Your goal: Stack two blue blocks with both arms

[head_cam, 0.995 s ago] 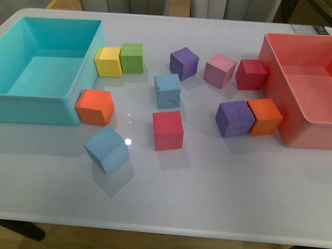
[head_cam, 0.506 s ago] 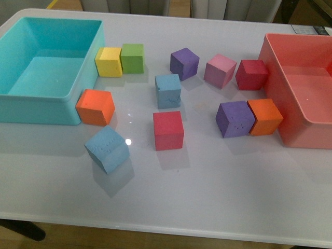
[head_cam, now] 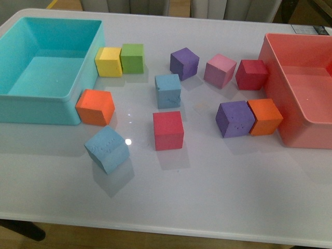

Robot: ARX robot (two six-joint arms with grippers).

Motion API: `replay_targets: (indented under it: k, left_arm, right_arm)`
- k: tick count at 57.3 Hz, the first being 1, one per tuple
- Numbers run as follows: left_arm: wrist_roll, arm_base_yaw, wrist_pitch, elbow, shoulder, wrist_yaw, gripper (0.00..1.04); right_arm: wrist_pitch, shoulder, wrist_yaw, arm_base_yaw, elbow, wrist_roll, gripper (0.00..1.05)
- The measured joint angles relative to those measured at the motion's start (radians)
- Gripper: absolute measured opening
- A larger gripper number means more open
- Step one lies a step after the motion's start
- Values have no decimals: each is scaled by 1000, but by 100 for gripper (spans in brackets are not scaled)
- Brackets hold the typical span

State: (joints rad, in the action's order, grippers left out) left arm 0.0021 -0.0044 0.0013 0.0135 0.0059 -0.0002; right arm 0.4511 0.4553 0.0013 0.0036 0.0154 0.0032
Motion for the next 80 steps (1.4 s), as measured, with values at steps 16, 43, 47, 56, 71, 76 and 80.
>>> replay_targets:
  k: [16, 43, 47, 56, 71, 76, 80]
  left_arm:
    - [0, 0, 0, 0, 0, 0, 96]
    - [0, 0, 0, 0, 0, 0, 96]
    - [0, 0, 0, 0, 0, 0, 96]
    - [0, 0, 0, 0, 0, 0, 96]
    - [0, 0, 0, 0, 0, 0, 96]
    - [0, 0, 0, 0, 0, 0, 96]
    - [0, 0, 0, 0, 0, 0, 96]
  right_arm:
    - [-146, -152, 0, 0, 0, 0, 2]
    - [-360, -342, 0, 0, 0, 0, 2]
    - [-442, -431, -1, 0, 0, 0, 2]
    - [-449, -448, 0, 0, 0, 0, 2]
    - [-450, -449, 0, 0, 0, -1, 18]
    - [-450, -449, 0, 0, 0, -1, 34]
    - [-450, -449, 0, 0, 0, -1, 48]
